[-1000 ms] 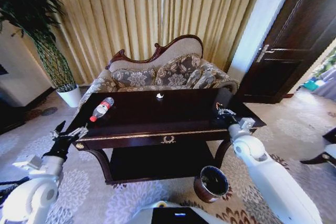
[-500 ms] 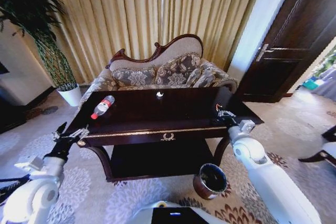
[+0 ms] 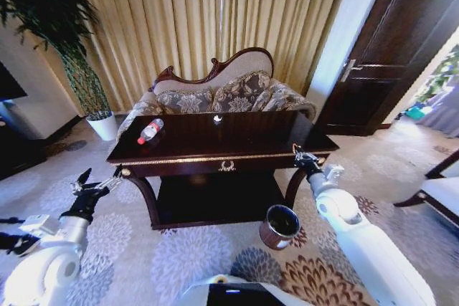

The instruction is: Move to the front of the table and place the trash on the table into the trash bin.

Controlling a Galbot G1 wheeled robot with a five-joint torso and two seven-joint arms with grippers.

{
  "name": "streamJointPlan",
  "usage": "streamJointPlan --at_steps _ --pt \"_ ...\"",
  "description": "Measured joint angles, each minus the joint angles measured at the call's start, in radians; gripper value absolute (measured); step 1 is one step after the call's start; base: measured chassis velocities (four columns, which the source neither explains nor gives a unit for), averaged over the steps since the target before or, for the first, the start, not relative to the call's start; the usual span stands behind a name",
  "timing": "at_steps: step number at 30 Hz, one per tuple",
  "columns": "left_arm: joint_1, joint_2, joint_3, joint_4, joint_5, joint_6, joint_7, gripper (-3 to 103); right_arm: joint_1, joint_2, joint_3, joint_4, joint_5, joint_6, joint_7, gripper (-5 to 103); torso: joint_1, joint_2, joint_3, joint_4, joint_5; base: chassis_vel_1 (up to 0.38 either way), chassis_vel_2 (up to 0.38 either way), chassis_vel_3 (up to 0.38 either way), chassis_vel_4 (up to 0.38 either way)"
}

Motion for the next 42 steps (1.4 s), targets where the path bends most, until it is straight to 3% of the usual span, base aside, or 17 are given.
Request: streamJointPlan --at_steps 6,14,21,27,35,42 --pt "0.003 -0.007 0.0 0.0 0.001 0.0 0.003 100 -0.007 0.016 -0.023 -0.034 -0.001 -0.016 -0.013 0 0.0 0.0 0.0 0.0002 0.0003 0.03 -0.027 -0.024 0.045" --pt "0.004 -0.009 -0.004 0.0 0.002 -0.001 0.005 100 -0.003 0.072 -0.104 -0.235 -0.077 -0.009 -0.064 0 0.001 -0.001 0.001 0.0 0.0 -0.027 0.024 0.012 -0.023" --pt "0.011 -0.015 -0.011 -0.007 0.002 -0.003 0.005 100 0.062 0.136 -0.151 -0.492 -0.145 0.025 -0.109 0 0.001 -0.001 0.0 0.0 0.0005 0.0 0.0 0.0 0.0" --pt "0.018 -0.024 -0.014 -0.011 0.004 -0.005 0.005 100 0.142 0.187 -0.155 -0.77 -0.235 0.126 -0.144 0 0.001 -0.001 0.0 0.0003 0.0 0.0 0.0 0.0 0.0" --pt "0.015 -0.029 -0.003 -0.01 0.02 -0.005 0.006 100 0.188 0.202 -0.153 -0.904 -0.27 0.177 -0.153 0 0.001 -0.001 0.0 0.0001 0.0001 0.0 0.0 0.0 0.0" --pt "0.013 -0.033 -0.003 -0.004 0.02 -0.005 0.009 100 0.184 0.198 -0.153 -0.901 -0.27 0.18 -0.156 0 0.001 -0.001 0.0 0.0 0.0001 0.0 0.0 0.0 0.0"
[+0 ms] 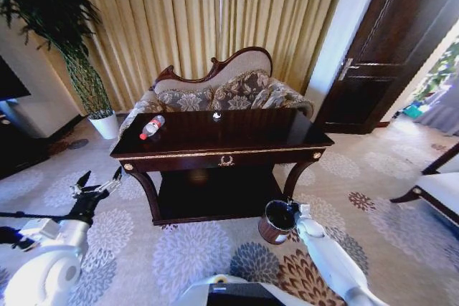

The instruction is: Move to the front of the table and place the trash on the table into the trash bin.

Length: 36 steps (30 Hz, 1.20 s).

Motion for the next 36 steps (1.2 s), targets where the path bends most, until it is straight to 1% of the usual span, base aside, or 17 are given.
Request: streamJointPlan --at_steps 13,18,20,21,23,25,26,27,29,30,32,33,35,36 --pt "-0.002 0.0 -0.002 0.003 -0.001 -0.001 0.001 100 -0.013 0.008 0.003 0.016 -0.019 0.003 -0.007 0 0.0 0.0 0.0 0.0001 0.0 0.0 0.0 0.0 0.0" --pt "-0.001 -0.003 -0.002 0.002 -0.001 -0.001 0.01 100 -0.032 0.007 0.012 0.03 -0.037 0.003 -0.038 1 0.0 0.0 0.0 0.0 0.0 0.0 0.0 0.0 0.0" --pt "0.0 -0.004 -0.002 0.002 -0.001 -0.001 0.012 100 -0.042 0.006 0.015 0.04 -0.039 0.003 -0.045 12 0.0 0.0 0.0 0.0 0.0 0.0 0.0 0.0 0.0" --pt "0.0 -0.004 -0.002 0.002 -0.001 -0.001 0.012 100 -0.042 0.006 0.015 0.04 -0.039 0.003 -0.045 12 0.0 0.0 0.0 0.0 0.0 0.0 0.0 0.0 0.0" --pt "0.001 -0.004 -0.002 0.0 -0.002 -0.001 0.013 100 -0.044 0.005 0.017 0.043 -0.04 0.005 -0.046 22 0.0 0.0 0.0 0.0 0.0 0.0 0.0 0.0 0.0" --pt "0.001 -0.004 -0.003 -0.001 -0.002 -0.001 0.013 100 -0.044 0.004 0.017 0.043 -0.04 0.005 -0.046 22 0.0 0.0 0.0 0.0 0.0 0.0 0.0 0.0 0.0" --pt "0.002 -0.004 -0.003 -0.001 -0.002 -0.001 0.013 100 -0.045 0.004 0.018 0.044 -0.04 0.006 -0.046 33 0.0 0.0 0.0 0.0001 0.0 0.0 0.0 0.0 0.0" --pt "0.002 -0.004 -0.003 -0.001 -0.002 -0.001 0.013 100 -0.045 0.004 0.018 0.044 -0.04 0.006 -0.046 33 0.0 0.0 0.0 0.0001 0.0 0.0 0.0 0.0 0.0" --pt "0.002 -0.006 -0.004 -0.001 -0.003 -0.001 0.013 100 -0.046 0.004 0.018 0.048 -0.039 0.006 -0.046 44 0.0 0.0 0.0 0.0001 0.0 0.0 0.0 0.0 0.0" --pt "0.002 -0.006 -0.004 -0.001 -0.003 -0.001 0.013 100 -0.046 0.004 0.018 0.048 -0.039 0.006 -0.046 44 0.0 0.0 0.0 0.0001 0.0 0.0 0.0 0.0 0.0" --pt "0.003 -0.006 -0.004 -0.001 -0.003 -0.002 0.013 100 -0.046 0.004 0.018 0.049 -0.038 0.006 -0.046 55 0.0 0.0 0.0 0.0001 0.0 0.0 0.0 0.0 0.0" --pt "0.003 -0.006 -0.004 -0.001 -0.003 -0.002 0.013 100 -0.046 0.004 0.018 0.049 -0.038 0.006 -0.046 55 0.0 0.0 0.0 0.0001 0.0 0.0 0.0 0.0 0.0" --pt "0.003 -0.006 -0.005 0.001 -0.003 -0.002 0.013 100 -0.044 0.004 0.018 0.05 -0.035 0.006 -0.045 66 0.0 0.0 0.0 0.0001 0.0 0.0 0.0 0.0 0.0" --pt "0.003 -0.006 -0.005 0.001 -0.003 -0.002 0.013 100 -0.044 0.004 0.018 0.05 -0.035 0.006 -0.045 66 0.0 0.0 0.0 0.0001 0.0 0.0 0.0 0.0 0.0"
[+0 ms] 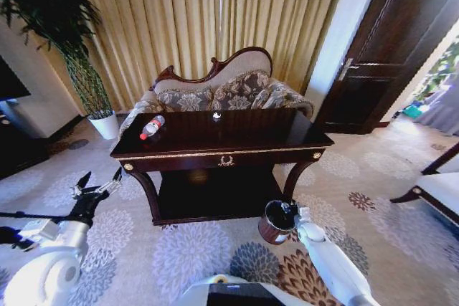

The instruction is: Move to the front of the table and place the trash on the table into the trash bin.

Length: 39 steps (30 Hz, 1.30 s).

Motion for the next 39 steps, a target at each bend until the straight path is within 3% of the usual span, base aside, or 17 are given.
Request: streamJointPlan --at_steps 2,4,6,7,9,39 --pt "0.0 0.0 0.0 0.001 0.0 0.0 0.0 100 0.0 0.0 0.0 0.0 0.001 0.0 0.0 71 0.0 0.0 0.0 0.0 0.0 0.0 0.0 0.0 0.0" --pt "0.002 -0.001 0.0 0.003 0.0 -0.001 0.002 100 -0.002 0.0 -0.001 0.0 0.001 0.0 0.0 88 0.0 0.0 0.0 0.0 0.0 0.0 0.0 0.0 0.0" --pt "0.003 -0.002 0.0 0.003 0.0 -0.001 0.004 100 -0.002 0.0 -0.001 0.0 0.001 0.0 0.0 88 0.0 0.0 0.0 0.0 0.0 0.0 0.0 0.0 0.0" --pt "0.004 -0.003 0.0 0.003 0.0 -0.001 0.006 100 -0.003 -0.001 -0.001 -0.002 0.002 0.0 0.001 97 0.0 0.0 0.0 0.0 0.0 0.0 0.0 0.0 0.0" --pt "0.005 -0.003 0.0 0.003 0.0 -0.001 0.006 100 -0.003 -0.002 -0.001 -0.002 0.002 0.0 0.001 99 0.0 0.0 0.0 0.0 0.0 0.0 0.0 0.0 0.0" --pt "0.0 -0.001 -0.001 0.012 0.002 -0.002 0.005 100 0.0 0.0 0.006 -0.005 0.018 0.0 0.001 100 0.0 0.0 0.0 0.0 0.0 0.0 0.0 0.0 0.0"
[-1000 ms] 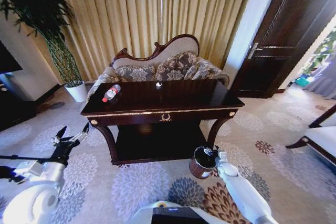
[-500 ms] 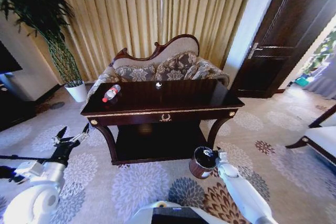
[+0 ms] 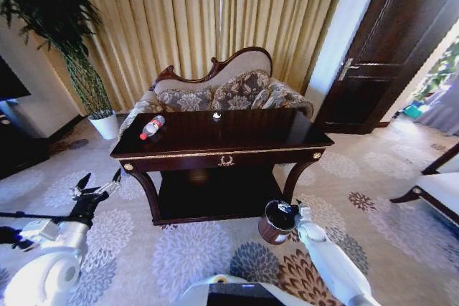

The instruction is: Move to the front of the table and place the trash on the table into the trash bin.

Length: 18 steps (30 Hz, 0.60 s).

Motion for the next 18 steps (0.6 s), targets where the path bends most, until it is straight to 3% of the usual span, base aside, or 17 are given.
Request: streamJointPlan --at_steps 6,9,11,14,18 --pt "-0.001 -0.001 0.0 0.001 0.0 0.0 0.0 100 -0.002 0.005 0.015 0.022 0.003 -0.001 0.02 100 0.0 0.0 0.0 -0.0002 0.0002 0.0 0.0 0.0 0.0" --pt "0.0 -0.005 0.0 0.003 0.0 -0.001 0.001 100 -0.013 0.003 0.042 0.137 0.06 -0.052 0.072 100 0.0 0.0 0.0 0.0004 0.0 0.0 0.0 0.0 0.0" --pt "-0.003 -0.011 0.003 0.009 0.004 -0.001 0.002 100 -0.039 -0.002 0.079 0.316 0.13 -0.124 0.109 100 0.0 0.0 0.0 0.0003 0.0 0.0 0.0 0.0 0.0" --pt "-0.006 -0.013 0.006 0.011 0.005 -0.001 0.002 100 -0.051 -0.006 0.097 0.395 0.148 -0.155 0.117 100 0.0 0.0 0.0 0.0002 -0.0003 0.0 0.0 0.0 0.0" --pt "-0.012 -0.014 0.003 0.009 0.003 -0.002 -0.009 100 -0.088 -0.044 0.143 0.655 0.162 -0.202 0.19 100 0.0 0.0 0.0 -0.0001 0.0001 0.0 0.0 0.0 0.0"
